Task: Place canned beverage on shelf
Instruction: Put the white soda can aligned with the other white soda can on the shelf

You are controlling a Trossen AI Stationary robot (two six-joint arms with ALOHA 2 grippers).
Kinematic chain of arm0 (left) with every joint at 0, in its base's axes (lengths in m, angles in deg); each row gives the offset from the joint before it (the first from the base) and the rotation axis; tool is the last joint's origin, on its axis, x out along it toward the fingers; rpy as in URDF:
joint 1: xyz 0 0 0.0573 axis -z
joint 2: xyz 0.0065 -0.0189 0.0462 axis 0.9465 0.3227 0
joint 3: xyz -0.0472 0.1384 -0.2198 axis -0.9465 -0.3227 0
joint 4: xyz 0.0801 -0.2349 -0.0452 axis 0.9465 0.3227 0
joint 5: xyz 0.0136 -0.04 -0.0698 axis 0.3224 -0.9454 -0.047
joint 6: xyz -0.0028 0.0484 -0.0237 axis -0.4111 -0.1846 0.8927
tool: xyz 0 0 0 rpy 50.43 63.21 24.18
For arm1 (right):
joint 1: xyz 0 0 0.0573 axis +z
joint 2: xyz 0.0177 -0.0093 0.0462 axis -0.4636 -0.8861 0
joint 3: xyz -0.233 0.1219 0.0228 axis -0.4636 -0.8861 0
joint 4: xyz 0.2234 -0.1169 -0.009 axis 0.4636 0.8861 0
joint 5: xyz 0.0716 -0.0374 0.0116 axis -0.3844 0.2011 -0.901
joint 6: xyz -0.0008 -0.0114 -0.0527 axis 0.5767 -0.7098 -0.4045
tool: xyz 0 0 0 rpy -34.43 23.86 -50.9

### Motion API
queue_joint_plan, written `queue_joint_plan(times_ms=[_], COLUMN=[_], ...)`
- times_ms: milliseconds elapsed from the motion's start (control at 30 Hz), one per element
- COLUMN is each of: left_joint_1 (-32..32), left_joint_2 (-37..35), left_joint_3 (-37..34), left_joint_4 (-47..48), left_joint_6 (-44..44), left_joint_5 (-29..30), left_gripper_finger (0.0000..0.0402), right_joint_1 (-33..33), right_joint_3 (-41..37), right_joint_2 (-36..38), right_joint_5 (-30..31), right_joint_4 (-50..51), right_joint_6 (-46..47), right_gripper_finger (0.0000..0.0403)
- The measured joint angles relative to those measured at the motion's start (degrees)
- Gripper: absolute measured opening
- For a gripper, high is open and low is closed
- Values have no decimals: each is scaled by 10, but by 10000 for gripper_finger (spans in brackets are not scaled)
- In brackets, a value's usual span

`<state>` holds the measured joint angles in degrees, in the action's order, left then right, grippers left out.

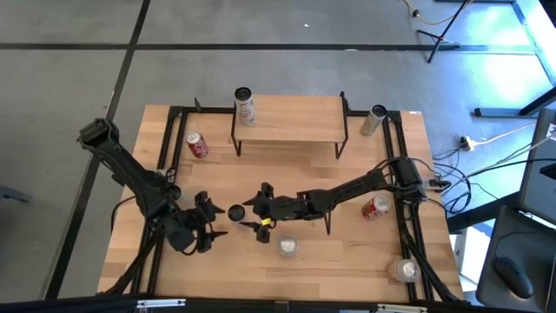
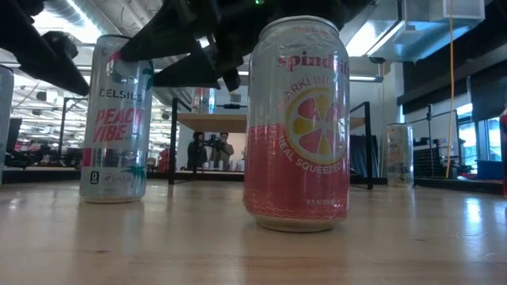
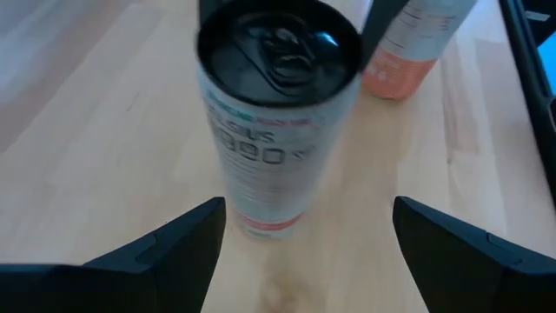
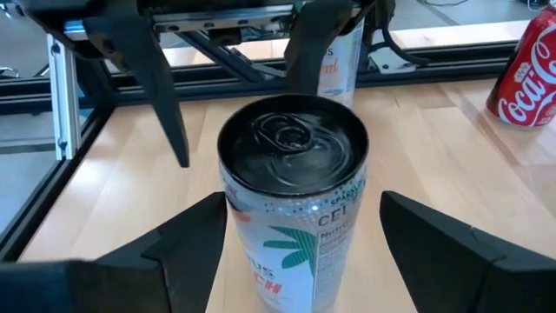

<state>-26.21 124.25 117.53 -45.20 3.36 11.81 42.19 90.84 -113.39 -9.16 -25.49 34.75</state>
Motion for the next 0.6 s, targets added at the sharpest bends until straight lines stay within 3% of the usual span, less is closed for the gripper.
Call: queue_joint_plan(times_ms=[600], left_joint_1=[-26], left_joint_2=[0], left_joint_3=[-69], left_joint_4=[-78], left_joint_6=[20], left_joint_5=[76], left_gripper_finger=[318], right_joint_1=[0], right_joint_3=[0], right_joint_2=[-1], right_joint_5=[3], right_joint_4=[21], right_joint_6=[0], right_gripper_finger=[296])
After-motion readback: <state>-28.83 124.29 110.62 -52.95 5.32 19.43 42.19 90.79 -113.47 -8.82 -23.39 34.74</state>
